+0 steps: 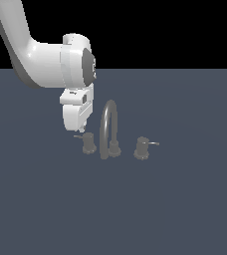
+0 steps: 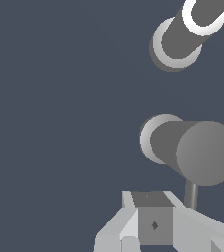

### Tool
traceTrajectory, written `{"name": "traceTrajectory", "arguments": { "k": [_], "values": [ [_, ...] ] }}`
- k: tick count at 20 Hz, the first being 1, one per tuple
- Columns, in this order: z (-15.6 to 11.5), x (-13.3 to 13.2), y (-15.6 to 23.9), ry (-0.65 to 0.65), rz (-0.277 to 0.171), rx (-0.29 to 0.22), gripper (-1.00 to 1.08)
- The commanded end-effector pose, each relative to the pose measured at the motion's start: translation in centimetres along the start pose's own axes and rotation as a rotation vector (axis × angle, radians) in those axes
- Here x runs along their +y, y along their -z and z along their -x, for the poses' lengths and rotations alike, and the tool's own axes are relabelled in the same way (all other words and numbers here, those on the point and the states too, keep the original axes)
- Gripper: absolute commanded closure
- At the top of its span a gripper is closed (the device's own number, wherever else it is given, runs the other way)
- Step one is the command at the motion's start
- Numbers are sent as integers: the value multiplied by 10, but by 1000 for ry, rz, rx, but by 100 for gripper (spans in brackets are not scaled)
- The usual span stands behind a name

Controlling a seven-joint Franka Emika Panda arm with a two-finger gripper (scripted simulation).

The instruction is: Turn on the faucet by rotating a designated handle.

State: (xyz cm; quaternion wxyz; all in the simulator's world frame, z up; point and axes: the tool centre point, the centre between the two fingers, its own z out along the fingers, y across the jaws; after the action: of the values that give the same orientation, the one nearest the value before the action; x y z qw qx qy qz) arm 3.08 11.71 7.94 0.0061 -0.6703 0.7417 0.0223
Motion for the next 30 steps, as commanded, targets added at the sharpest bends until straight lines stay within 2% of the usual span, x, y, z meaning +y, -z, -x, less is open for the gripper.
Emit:
{"name": "traceTrajectory", "arguments": {
  "k": [1, 12, 21, 23, 30],
  "values": [
    [-2, -3, -8, -32, -13, 18, 108],
    [-3, -5, -16, -63, -25, 38, 108],
    [16, 24, -18, -65, -26, 38, 108],
    [10, 16, -17, -70, -36, 42, 108],
    [10, 39, -18, -67, -31, 40, 108]
  ]
}}
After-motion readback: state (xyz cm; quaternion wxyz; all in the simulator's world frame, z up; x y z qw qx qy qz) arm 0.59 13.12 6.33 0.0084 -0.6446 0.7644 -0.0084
